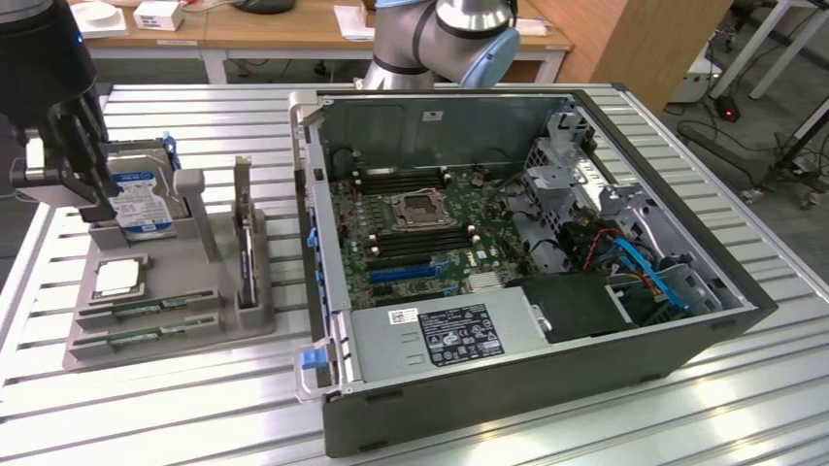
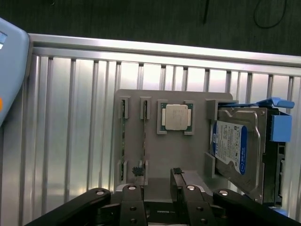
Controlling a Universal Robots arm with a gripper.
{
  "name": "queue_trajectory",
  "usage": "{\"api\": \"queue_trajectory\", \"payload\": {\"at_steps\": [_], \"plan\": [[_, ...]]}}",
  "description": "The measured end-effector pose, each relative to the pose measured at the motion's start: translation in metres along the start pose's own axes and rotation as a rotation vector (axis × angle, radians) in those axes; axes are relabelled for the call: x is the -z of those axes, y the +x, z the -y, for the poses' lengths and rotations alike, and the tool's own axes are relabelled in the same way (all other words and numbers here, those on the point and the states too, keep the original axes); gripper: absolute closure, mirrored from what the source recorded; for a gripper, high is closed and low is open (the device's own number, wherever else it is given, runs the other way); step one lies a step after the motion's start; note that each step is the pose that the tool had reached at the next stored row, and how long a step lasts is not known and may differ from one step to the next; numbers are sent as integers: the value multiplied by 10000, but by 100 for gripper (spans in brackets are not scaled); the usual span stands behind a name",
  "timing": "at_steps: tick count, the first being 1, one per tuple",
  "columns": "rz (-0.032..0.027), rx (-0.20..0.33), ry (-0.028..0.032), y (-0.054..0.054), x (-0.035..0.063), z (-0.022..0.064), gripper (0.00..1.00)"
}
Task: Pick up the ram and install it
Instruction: 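Pick up the ram and move it above insertion slot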
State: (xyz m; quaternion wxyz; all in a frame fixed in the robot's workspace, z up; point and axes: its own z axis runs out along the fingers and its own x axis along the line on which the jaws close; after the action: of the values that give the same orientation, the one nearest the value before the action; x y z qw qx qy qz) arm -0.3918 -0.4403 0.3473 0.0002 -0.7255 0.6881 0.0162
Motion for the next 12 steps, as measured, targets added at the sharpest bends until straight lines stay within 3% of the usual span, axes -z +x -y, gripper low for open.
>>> {"api": "queue_trajectory", "payload": {"at_steps": [12], "plan": [[0,-12,0,37,-32,-1,65]]}}
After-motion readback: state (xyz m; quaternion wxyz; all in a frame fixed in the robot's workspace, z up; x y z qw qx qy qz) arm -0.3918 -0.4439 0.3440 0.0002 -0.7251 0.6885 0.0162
